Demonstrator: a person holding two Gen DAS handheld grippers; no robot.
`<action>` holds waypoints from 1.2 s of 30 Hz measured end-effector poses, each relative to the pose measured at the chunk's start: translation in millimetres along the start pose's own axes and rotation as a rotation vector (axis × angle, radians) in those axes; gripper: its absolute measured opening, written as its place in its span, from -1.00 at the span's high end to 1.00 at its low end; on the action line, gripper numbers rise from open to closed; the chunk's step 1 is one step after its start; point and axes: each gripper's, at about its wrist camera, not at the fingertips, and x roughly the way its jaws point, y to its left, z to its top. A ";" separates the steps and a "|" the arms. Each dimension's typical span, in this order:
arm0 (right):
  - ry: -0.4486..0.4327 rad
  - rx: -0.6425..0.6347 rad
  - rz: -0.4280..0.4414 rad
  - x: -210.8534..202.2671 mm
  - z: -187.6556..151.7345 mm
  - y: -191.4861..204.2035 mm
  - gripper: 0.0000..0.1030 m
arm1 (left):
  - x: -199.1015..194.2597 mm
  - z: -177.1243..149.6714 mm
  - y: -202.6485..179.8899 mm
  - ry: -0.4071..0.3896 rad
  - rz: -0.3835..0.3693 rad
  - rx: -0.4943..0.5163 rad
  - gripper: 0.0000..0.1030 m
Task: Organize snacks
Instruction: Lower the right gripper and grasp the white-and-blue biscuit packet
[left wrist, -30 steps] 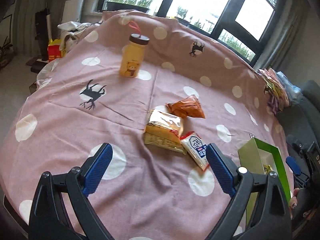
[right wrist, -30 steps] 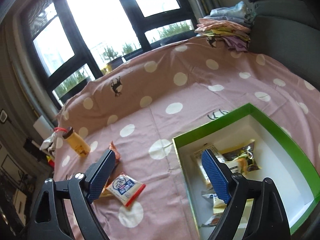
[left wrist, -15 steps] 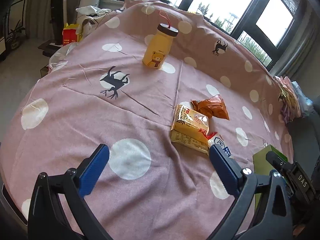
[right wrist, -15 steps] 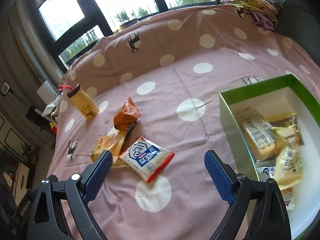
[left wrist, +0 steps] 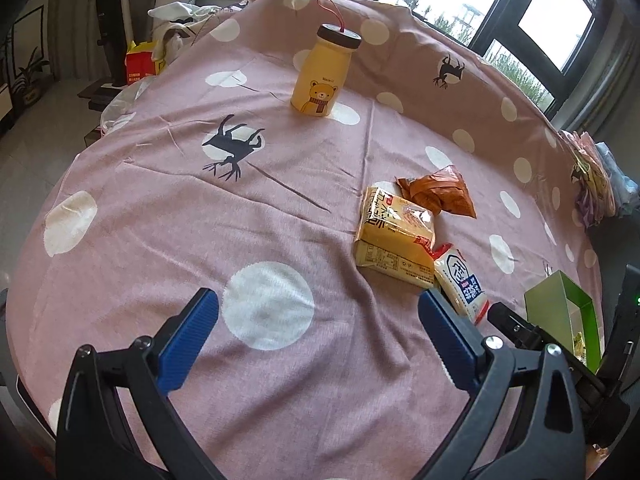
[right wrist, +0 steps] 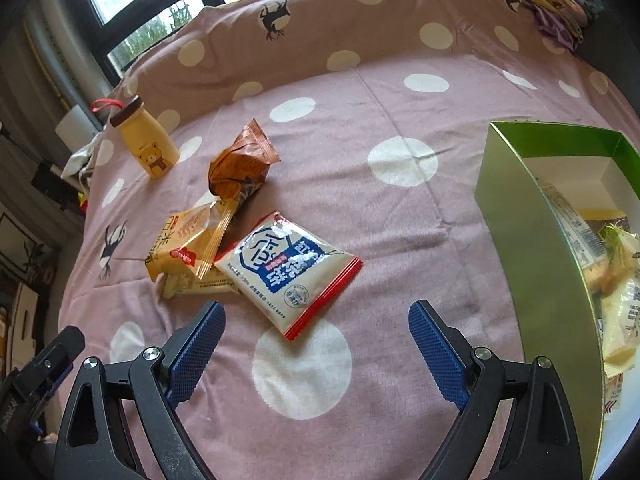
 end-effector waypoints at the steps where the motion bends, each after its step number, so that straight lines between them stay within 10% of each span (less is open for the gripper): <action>1: 0.002 0.001 0.004 0.1 0.1 -0.1 -0.81 | 0.9 0.0 0.0 0.005 0.001 0.000 -0.96; 13: -0.023 0.027 0.016 -1.9 4.0 -2.3 -0.81 | 8.5 -1.5 1.1 0.039 0.050 0.009 -0.96; 18: 0.029 0.088 0.144 2.5 11.7 -5.5 -0.81 | 13.7 -1.3 2.8 0.054 0.086 0.012 -0.96; 28: 0.175 -0.300 0.077 62.6 46.9 46.0 -0.81 | 20.5 -3.9 -2.1 0.078 0.129 0.060 -0.96; 36: 0.204 -0.340 0.057 92.4 47.2 39.4 -0.84 | 23.1 -1.9 -2.1 0.116 0.027 0.019 -0.96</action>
